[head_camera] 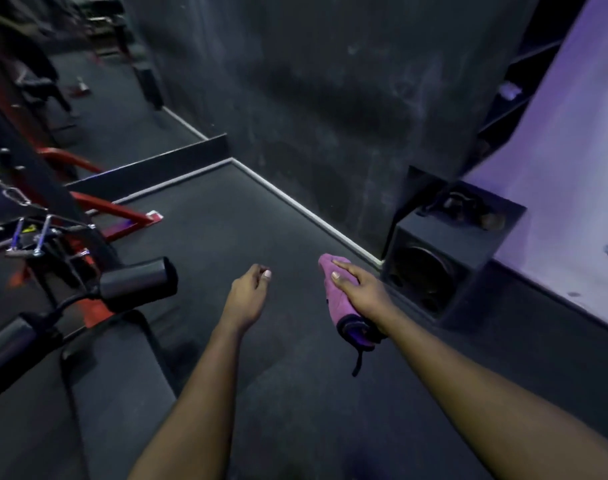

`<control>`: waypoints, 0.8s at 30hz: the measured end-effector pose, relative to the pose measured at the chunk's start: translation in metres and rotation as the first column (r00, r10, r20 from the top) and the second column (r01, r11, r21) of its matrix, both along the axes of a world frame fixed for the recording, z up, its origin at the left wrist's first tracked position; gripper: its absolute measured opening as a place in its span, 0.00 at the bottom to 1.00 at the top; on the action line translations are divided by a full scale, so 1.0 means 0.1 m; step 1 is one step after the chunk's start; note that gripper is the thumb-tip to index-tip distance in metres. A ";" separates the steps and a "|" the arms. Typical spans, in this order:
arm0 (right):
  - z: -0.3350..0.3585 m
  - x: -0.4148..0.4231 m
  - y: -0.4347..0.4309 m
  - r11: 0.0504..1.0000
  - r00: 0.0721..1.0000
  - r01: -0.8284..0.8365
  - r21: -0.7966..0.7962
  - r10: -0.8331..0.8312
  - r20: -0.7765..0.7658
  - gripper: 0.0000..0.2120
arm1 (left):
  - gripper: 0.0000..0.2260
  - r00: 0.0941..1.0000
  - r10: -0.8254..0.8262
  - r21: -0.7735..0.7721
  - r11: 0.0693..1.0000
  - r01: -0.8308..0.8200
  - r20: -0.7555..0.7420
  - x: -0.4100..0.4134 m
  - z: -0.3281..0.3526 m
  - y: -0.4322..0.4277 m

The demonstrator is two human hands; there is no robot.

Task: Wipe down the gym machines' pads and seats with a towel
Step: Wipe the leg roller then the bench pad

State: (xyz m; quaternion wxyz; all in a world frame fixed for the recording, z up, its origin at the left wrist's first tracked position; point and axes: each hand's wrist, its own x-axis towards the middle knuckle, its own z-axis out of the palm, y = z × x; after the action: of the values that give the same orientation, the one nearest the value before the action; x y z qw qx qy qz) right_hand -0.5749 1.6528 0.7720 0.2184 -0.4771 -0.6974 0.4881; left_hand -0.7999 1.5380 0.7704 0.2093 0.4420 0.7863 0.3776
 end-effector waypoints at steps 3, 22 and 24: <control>0.02 -0.49 0.53 0.996 0.996 -0.087 -0.001 0.087 -0.016 0.19 | 0.11 0.995 0.099 0.002 0.995 -0.099 0.033 -0.32 0.04 0.26; -0.20 -4.50 2.04 0.563 0.566 -0.821 -0.090 0.825 -0.003 0.19 | 0.10 0.501 0.862 -0.091 0.506 -0.858 0.078 -2.38 -0.21 0.73; -0.31 -4.90 1.99 0.514 0.514 -0.854 -0.081 0.858 0.016 0.19 | 0.11 0.424 0.900 -0.099 0.433 -0.896 0.096 -2.56 -0.31 0.68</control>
State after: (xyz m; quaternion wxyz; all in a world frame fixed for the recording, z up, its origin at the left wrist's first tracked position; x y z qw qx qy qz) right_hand -1.0651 1.8522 0.7406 -0.0841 -0.0916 -0.8318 0.5410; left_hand -1.0563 1.6061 0.7397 0.0359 -0.0745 0.8908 0.4469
